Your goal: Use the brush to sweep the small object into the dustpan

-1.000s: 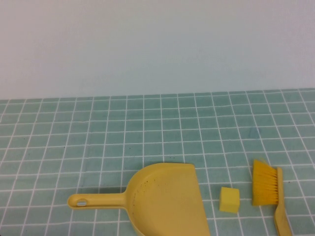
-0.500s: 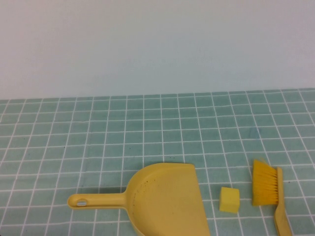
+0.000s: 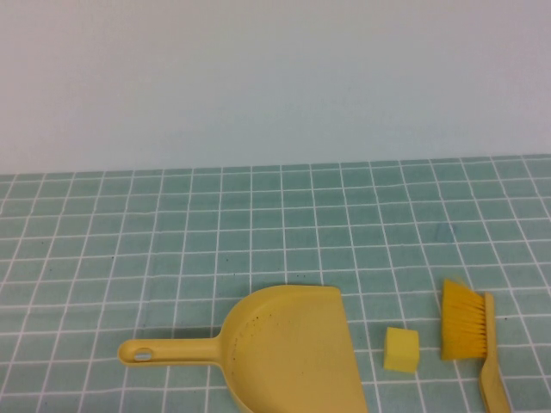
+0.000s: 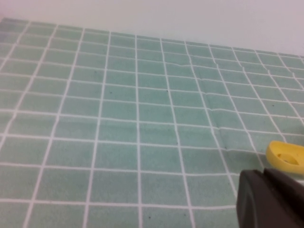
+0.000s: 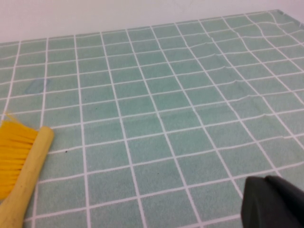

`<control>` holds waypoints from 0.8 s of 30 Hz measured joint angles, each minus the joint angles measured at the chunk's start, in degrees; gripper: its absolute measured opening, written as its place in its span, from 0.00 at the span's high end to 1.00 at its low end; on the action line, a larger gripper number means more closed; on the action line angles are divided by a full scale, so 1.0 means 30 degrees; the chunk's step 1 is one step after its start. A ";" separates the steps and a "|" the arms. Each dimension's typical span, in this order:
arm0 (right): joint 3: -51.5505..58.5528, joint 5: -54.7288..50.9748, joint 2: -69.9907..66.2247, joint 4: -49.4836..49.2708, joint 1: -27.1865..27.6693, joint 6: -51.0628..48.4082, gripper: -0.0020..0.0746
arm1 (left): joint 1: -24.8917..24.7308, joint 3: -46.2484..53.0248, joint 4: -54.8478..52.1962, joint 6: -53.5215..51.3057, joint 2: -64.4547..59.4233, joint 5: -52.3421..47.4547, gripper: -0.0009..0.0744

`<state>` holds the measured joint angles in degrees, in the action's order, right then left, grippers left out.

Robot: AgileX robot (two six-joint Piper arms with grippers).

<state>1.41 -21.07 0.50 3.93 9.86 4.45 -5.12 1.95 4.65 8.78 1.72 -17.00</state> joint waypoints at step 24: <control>0.0000 0.0000 0.0000 0.0000 0.0000 0.0000 0.98 | 0.0000 0.0000 -0.0034 -0.0281 0.0000 0.0848 0.99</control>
<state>1.41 -21.07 0.50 3.93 9.86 4.45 -5.12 1.95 4.55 7.93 1.72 -14.45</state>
